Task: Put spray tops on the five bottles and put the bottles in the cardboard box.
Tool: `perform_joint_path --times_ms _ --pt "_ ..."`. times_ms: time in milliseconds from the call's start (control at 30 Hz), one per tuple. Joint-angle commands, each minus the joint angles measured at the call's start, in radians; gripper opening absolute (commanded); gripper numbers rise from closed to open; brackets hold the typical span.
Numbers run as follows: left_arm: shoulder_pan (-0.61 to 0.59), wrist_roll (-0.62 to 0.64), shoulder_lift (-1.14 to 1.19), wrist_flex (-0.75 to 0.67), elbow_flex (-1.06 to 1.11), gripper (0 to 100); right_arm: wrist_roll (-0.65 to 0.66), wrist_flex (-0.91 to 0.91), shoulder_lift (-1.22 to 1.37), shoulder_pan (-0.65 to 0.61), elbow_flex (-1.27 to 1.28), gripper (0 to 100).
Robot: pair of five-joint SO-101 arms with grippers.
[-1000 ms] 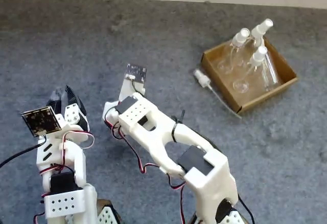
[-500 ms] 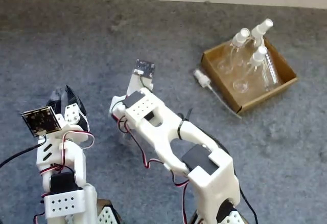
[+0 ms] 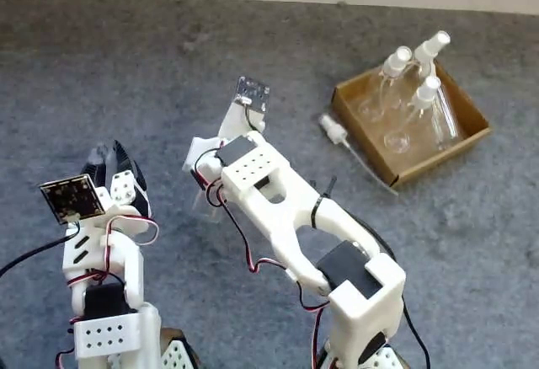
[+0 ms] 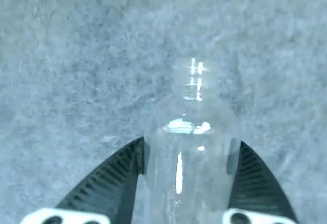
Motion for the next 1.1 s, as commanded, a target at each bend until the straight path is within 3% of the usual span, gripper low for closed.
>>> perform_joint_path --times_ms 0,200,300,467,667,1067 --pt "0.019 -0.006 -0.016 -0.025 -0.013 3 0.212 0.033 -0.076 0.081 -0.013 19.8" --pt "0.019 -0.006 -0.015 -0.025 -0.012 3 0.657 0.243 -0.225 0.203 -0.008 19.8" --pt "0.019 -0.006 -0.015 -0.025 -0.012 3 0.806 0.318 -0.305 0.265 -0.008 19.8" --pt "0.019 -0.006 -0.015 -0.025 -0.008 3 0.879 0.438 -0.410 0.354 -0.008 19.8" --pt "0.048 -0.008 -0.015 -0.026 0.010 3 1.108 0.593 -0.527 0.450 -0.008 19.8" --pt "0.079 -0.008 -0.015 -0.025 0.024 4 1.263 0.886 -0.863 0.553 -0.007 20.1"
